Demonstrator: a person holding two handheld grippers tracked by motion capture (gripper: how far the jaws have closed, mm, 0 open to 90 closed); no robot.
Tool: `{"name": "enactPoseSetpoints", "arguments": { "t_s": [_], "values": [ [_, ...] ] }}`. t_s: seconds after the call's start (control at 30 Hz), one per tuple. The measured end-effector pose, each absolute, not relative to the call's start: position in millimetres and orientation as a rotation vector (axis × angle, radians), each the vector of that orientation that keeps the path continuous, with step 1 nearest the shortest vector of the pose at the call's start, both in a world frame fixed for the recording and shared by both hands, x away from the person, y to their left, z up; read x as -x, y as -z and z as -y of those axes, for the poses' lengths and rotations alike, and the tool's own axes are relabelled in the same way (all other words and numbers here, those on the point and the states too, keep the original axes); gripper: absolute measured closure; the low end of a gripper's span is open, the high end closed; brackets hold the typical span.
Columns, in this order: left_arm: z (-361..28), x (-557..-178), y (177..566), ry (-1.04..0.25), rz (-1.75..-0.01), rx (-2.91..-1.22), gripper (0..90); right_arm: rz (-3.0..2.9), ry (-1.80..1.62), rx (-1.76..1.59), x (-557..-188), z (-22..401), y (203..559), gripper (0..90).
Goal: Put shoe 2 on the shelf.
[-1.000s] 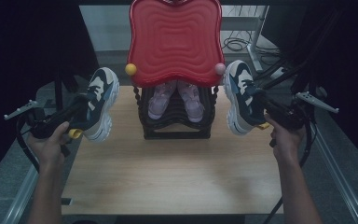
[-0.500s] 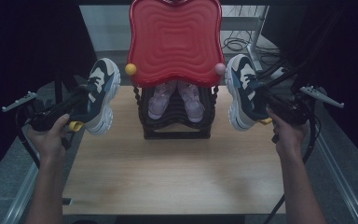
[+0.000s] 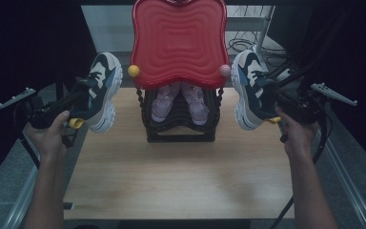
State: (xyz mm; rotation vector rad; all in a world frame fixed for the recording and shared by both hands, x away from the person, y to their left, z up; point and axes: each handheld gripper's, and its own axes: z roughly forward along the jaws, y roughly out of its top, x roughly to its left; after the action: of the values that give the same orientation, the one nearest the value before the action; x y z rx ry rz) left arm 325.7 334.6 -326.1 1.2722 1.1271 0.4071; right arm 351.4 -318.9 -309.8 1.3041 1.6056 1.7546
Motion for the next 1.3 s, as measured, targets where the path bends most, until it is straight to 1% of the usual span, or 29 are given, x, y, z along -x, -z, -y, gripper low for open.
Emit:
{"name": "enactPoseSetpoints", "arguments": {
  "t_s": [0.6,1.3],
  "values": [
    [-329.0,-333.0,303.8,-0.424,-1.096,-1.267,73.6,-1.594,-1.784,-1.271,-353.4,319.9,280.6,74.3],
    [-310.6,-348.3,264.1,-0.435,-1.041,-1.273,73.6,-1.601,-1.787,-1.258,-364.1,313.7,252.0,74.1]
  ]
}}
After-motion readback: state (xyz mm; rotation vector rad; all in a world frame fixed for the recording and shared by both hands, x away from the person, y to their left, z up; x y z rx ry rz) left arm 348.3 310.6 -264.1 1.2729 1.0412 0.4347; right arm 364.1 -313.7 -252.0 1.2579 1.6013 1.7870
